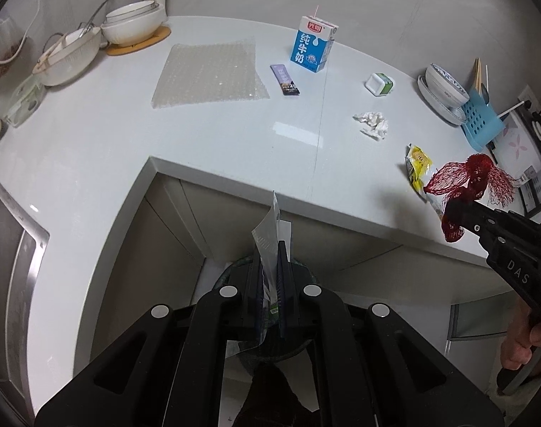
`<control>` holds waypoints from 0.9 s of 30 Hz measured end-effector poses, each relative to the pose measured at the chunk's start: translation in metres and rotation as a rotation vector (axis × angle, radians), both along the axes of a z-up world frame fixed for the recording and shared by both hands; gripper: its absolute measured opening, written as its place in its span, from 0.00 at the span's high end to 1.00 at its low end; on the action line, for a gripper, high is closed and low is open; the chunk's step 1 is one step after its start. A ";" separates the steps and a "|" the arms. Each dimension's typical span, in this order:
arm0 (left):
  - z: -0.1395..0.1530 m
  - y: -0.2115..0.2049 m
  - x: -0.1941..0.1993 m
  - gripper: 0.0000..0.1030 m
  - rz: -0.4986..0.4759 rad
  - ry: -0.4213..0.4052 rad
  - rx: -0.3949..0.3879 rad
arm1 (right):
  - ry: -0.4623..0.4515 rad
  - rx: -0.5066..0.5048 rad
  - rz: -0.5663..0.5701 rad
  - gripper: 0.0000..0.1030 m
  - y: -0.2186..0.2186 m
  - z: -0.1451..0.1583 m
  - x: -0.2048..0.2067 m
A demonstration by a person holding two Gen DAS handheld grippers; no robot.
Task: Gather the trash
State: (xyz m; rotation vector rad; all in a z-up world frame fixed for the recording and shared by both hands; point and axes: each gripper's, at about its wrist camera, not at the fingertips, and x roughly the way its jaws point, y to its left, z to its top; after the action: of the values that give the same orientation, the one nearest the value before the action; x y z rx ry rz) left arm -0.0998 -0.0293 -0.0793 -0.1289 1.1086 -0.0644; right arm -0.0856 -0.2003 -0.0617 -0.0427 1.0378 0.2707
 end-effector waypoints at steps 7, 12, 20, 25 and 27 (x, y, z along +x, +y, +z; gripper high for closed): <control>-0.017 0.008 -0.022 0.95 0.020 0.019 -0.016 | 0.025 0.028 0.026 0.85 0.009 -0.014 -0.021; -0.026 0.016 -0.031 0.95 0.041 0.027 -0.030 | 0.044 0.025 0.044 0.85 0.016 -0.028 -0.029; -0.053 0.017 -0.035 0.95 0.048 0.032 -0.038 | 0.092 0.007 0.057 0.85 0.024 -0.065 -0.035; -0.083 0.012 -0.034 0.95 0.039 0.050 -0.033 | 0.135 -0.007 0.061 0.85 0.026 -0.092 -0.034; -0.094 0.011 -0.032 0.95 0.038 0.064 -0.038 | 0.155 -0.007 0.066 0.85 0.027 -0.101 -0.033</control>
State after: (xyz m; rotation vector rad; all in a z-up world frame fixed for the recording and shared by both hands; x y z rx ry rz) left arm -0.1315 -0.0184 -0.1732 -0.1866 1.1683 -0.0479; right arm -0.1191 -0.1730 -0.1632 -0.0632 1.1926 0.3349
